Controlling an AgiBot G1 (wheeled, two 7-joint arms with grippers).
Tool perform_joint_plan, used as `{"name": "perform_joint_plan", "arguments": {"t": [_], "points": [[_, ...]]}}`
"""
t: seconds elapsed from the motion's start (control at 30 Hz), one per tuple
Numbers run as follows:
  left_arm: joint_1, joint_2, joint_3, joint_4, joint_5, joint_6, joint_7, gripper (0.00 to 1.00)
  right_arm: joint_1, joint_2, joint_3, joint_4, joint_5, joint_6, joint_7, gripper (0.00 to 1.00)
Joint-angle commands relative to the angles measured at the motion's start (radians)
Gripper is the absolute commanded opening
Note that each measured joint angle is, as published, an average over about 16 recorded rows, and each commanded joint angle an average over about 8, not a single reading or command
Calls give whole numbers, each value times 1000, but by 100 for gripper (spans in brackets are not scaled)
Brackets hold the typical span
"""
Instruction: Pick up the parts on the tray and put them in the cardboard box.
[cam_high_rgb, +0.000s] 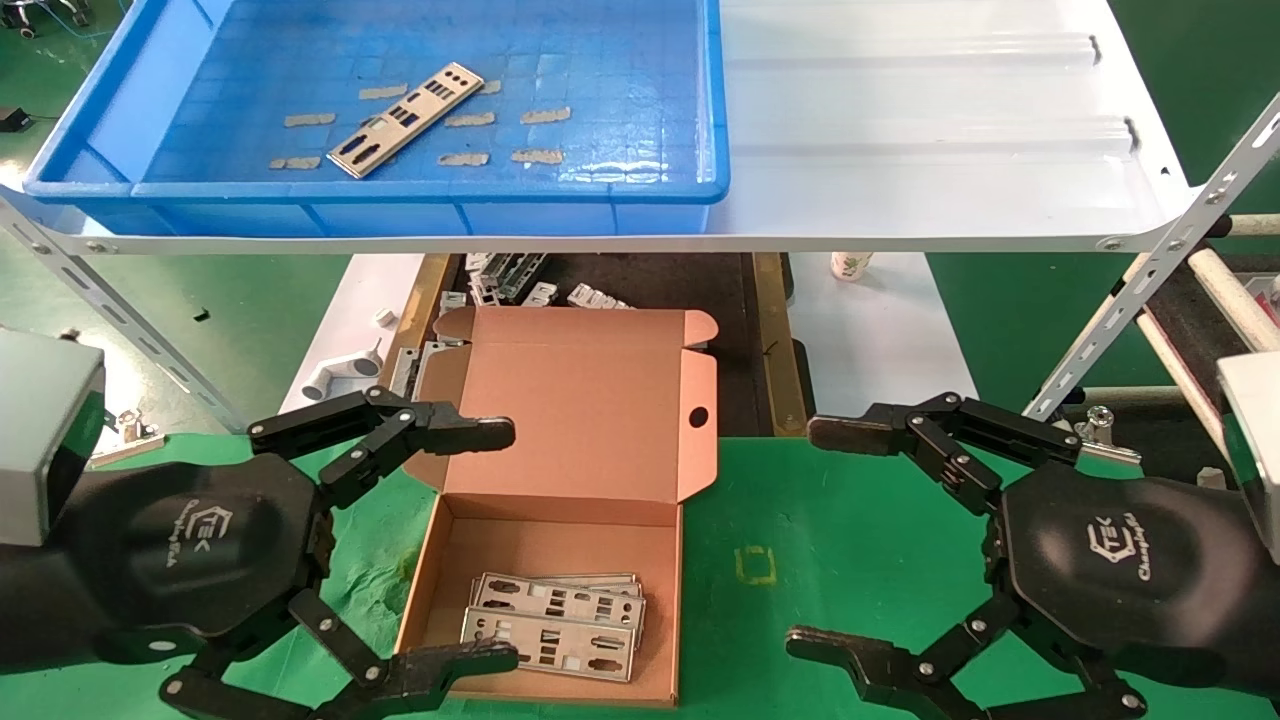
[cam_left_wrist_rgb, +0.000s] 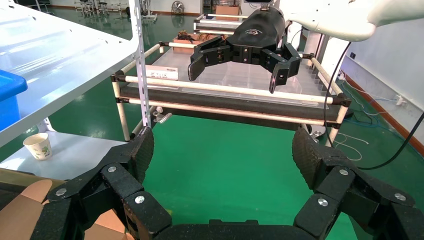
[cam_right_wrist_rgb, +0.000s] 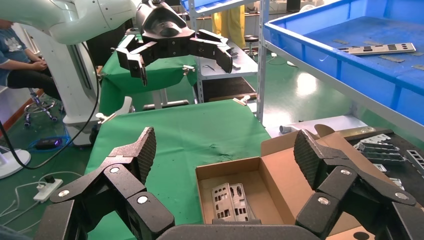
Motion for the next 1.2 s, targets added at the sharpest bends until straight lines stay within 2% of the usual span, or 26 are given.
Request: {"name": "perform_joint_plan", "arguments": {"t": [0.03, 1.2], "points": [[0, 0, 0, 0, 0, 0, 0, 100, 0, 0, 0, 0, 0, 0, 0, 100], [0, 0, 0, 0, 0, 0, 0, 100, 0, 0, 0, 0, 0, 0, 0, 100]]}}
